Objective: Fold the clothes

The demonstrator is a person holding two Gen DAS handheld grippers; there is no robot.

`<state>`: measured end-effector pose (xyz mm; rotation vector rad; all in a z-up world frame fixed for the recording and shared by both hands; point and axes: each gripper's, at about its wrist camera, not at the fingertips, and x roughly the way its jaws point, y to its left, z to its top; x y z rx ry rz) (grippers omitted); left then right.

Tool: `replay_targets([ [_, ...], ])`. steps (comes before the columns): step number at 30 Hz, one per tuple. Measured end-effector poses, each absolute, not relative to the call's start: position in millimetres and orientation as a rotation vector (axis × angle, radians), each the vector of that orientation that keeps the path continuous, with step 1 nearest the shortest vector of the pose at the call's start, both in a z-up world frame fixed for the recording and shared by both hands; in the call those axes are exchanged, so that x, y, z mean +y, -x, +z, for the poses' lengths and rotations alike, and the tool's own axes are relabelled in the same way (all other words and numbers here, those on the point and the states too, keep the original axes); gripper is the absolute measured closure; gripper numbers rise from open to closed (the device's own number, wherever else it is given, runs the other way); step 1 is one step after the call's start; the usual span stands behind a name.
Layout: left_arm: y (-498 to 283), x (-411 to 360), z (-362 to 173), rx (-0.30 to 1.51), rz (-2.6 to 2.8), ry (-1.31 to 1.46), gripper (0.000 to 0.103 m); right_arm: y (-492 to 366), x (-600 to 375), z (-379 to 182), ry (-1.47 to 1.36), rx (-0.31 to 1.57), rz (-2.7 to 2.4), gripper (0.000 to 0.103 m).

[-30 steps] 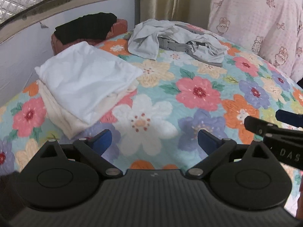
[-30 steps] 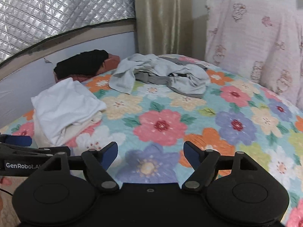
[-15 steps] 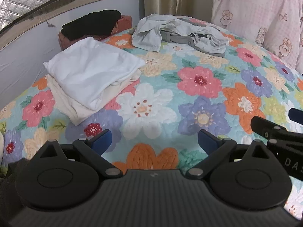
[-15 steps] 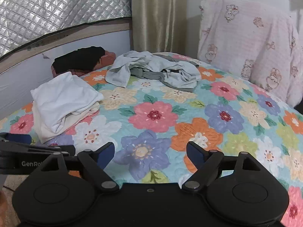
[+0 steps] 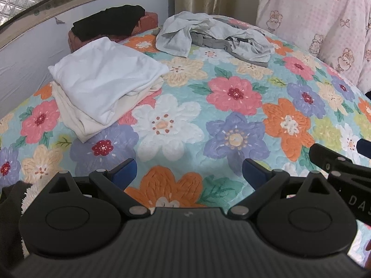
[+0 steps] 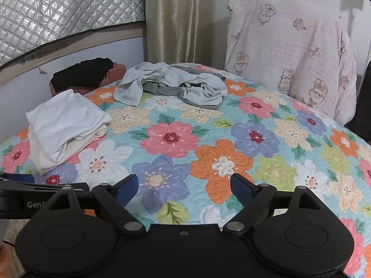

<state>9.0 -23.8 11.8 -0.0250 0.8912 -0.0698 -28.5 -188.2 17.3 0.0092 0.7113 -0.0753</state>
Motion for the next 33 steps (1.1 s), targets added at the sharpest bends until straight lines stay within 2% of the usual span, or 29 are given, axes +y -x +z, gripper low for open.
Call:
replay_targets([
  [33, -4.7, -23.5, 12.5, 0.88, -0.07, 0.018, 0.004, 36.8, -184.4, 21.5, -0.008, 0.704, -0.068, 0.013],
])
